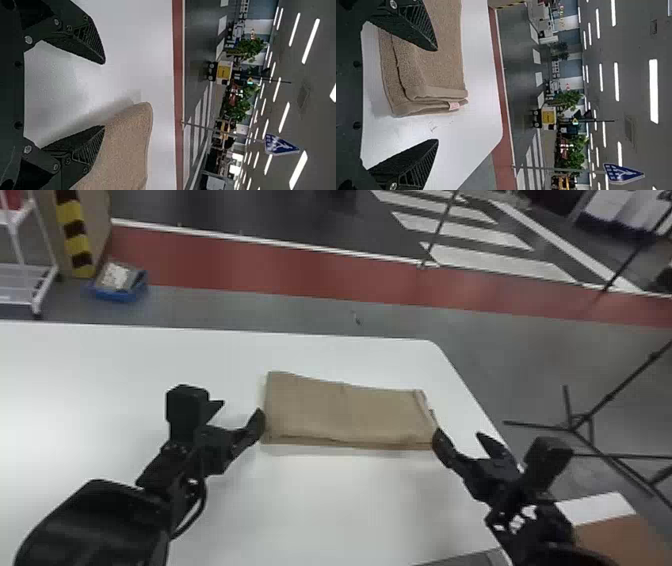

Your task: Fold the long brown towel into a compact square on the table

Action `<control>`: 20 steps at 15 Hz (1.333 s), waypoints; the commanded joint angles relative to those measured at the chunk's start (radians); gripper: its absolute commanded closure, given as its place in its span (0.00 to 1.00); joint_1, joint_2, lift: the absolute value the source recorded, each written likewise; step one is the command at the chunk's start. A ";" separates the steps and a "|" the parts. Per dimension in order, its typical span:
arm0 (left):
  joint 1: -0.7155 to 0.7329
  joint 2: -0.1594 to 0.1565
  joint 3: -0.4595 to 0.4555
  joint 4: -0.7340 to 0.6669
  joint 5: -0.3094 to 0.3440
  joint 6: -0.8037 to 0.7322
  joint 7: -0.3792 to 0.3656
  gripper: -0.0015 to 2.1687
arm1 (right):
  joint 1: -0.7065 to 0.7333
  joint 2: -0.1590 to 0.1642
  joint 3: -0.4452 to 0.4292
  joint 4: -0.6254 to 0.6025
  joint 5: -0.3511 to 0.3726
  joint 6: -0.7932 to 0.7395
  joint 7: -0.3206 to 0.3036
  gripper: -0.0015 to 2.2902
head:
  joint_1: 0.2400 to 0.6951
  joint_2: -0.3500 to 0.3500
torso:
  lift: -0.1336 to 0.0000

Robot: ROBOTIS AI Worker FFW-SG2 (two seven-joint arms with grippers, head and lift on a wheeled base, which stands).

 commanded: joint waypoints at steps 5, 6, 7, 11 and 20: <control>-0.037 -0.004 -0.020 -0.023 0.122 0.135 -0.080 0.17 | -0.034 -0.001 0.062 0.047 0.054 0.000 -0.006 0.03 | 1.00 0.00 | 0.08; -0.044 -0.004 -0.028 -0.025 0.127 0.166 -0.091 0.17 | -0.040 -0.001 0.071 0.059 0.064 0.000 -0.008 0.03 | 1.00 0.00 | 0.08; -0.047 -0.004 -0.033 -0.030 0.127 0.212 -0.104 0.17 | -0.049 -0.001 0.076 0.072 0.074 0.000 -0.009 0.03 | 1.00 0.00 | 0.08; -0.051 -0.004 -0.072 -0.030 0.116 0.230 -0.112 0.17 | -0.069 -0.001 0.087 0.088 0.081 0.000 -0.015 0.03 | 1.00 0.00 | 0.08; 0.019 -0.004 -0.039 -0.218 0.102 0.334 -0.057 0.83 | -0.090 -0.003 0.087 0.096 0.089 0.012 -0.018 0.03 | 1.00 0.00 | 0.08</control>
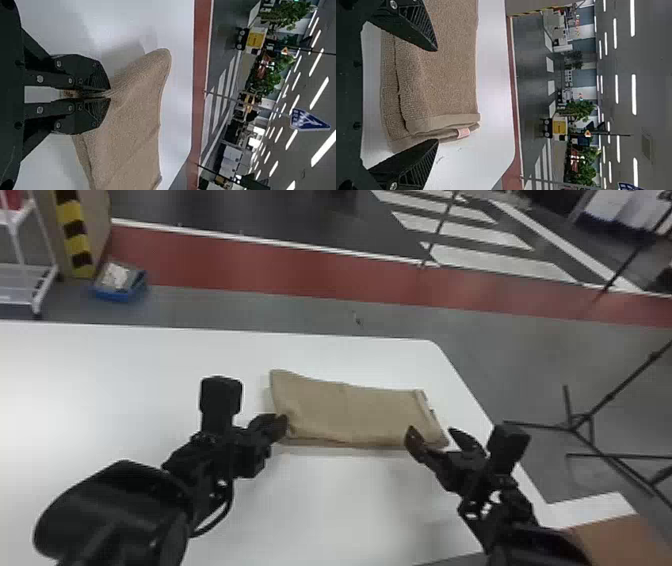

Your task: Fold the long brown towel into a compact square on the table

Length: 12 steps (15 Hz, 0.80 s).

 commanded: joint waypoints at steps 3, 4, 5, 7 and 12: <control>0.089 -0.004 0.069 -0.163 -0.090 0.116 0.001 0.83 | -0.011 -0.006 0.011 0.003 -0.001 0.000 0.000 0.03 | 1.00 0.00 | 0.08; 0.112 -0.004 0.091 -0.195 -0.108 0.119 0.003 0.83 | -0.016 -0.006 0.015 0.003 -0.001 0.006 0.000 0.03 | 1.00 0.00 | 0.08; 0.141 -0.004 0.112 -0.241 -0.118 0.119 0.024 0.83 | -0.016 -0.006 0.025 0.001 -0.001 0.009 0.000 0.03 | 1.00 0.00 | 0.08; 0.200 0.060 0.186 -0.326 -0.113 0.131 0.040 0.83 | -0.017 -0.004 0.043 0.000 -0.001 0.019 0.000 0.03 | 1.00 0.00 | 0.08; 0.295 0.127 0.396 -0.407 -0.104 0.134 0.024 0.83 | -0.023 0.000 0.104 -0.008 0.010 0.031 -0.006 0.03 | 1.00 0.03 | 0.08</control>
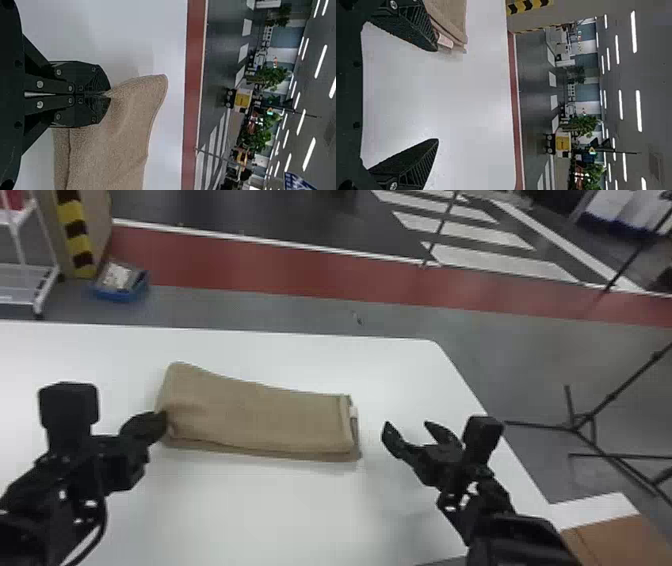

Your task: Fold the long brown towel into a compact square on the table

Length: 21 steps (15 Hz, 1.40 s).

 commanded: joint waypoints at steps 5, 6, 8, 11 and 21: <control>0.199 0.029 0.157 -0.169 0.058 0.000 -0.013 0.83 | -0.003 0.001 0.042 -0.008 0.009 0.013 -0.016 0.03 | 1.00 0.21 | 0.08; 0.222 0.029 0.152 -0.208 0.068 0.000 -0.013 0.83 | -0.006 0.001 0.050 -0.009 0.013 0.022 -0.020 0.04 | 1.00 0.22 | 0.08; 0.227 0.027 0.129 -0.223 0.065 0.004 -0.008 0.82 | -0.008 0.001 0.070 -0.025 0.016 0.037 -0.027 0.04 | 1.00 0.22 | 0.08; 0.225 0.029 0.109 -0.237 0.025 0.007 -0.007 0.26 | -0.008 0.008 0.088 -0.049 0.019 0.056 -0.028 0.04 | 1.00 0.21 | 0.08; 0.236 0.035 0.080 -0.206 -0.174 -0.230 0.023 0.05 | -0.212 0.051 0.226 -0.080 0.021 0.372 -0.054 0.07 | 1.00 0.38 | 0.08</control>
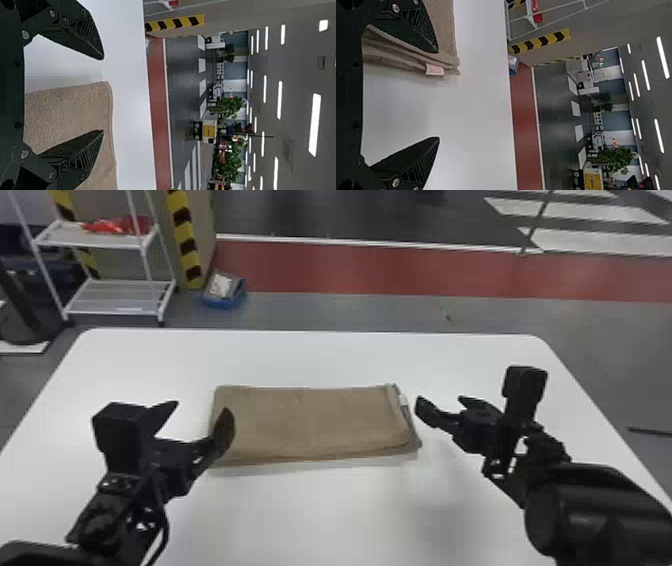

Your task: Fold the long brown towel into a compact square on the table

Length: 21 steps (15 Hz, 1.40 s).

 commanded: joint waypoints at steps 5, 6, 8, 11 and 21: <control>-0.048 0.000 -0.076 0.123 -0.027 -0.106 -0.057 0.13 | -0.076 0.054 0.103 0.029 0.071 0.135 -0.056 0.13 | 1.00 0.41 | 0.08; -0.053 -0.002 -0.079 0.131 -0.028 -0.115 -0.065 0.13 | -0.084 0.054 0.106 0.048 0.073 0.147 -0.059 0.13 | 1.00 0.41 | 0.08; -0.056 -0.002 -0.079 0.131 -0.028 -0.115 -0.070 0.12 | -0.087 0.054 0.119 0.052 0.087 0.187 -0.083 0.13 | 1.00 0.41 | 0.08; -0.057 -0.002 -0.079 0.133 -0.028 -0.115 -0.071 0.12 | -0.090 0.054 0.121 0.054 0.093 0.187 -0.099 0.13 | 1.00 0.40 | 0.08; -0.044 0.000 -0.073 0.128 -0.030 -0.134 -0.074 0.12 | -0.122 0.054 0.116 0.112 0.085 0.248 -0.108 0.35 | 1.00 0.40 | 0.08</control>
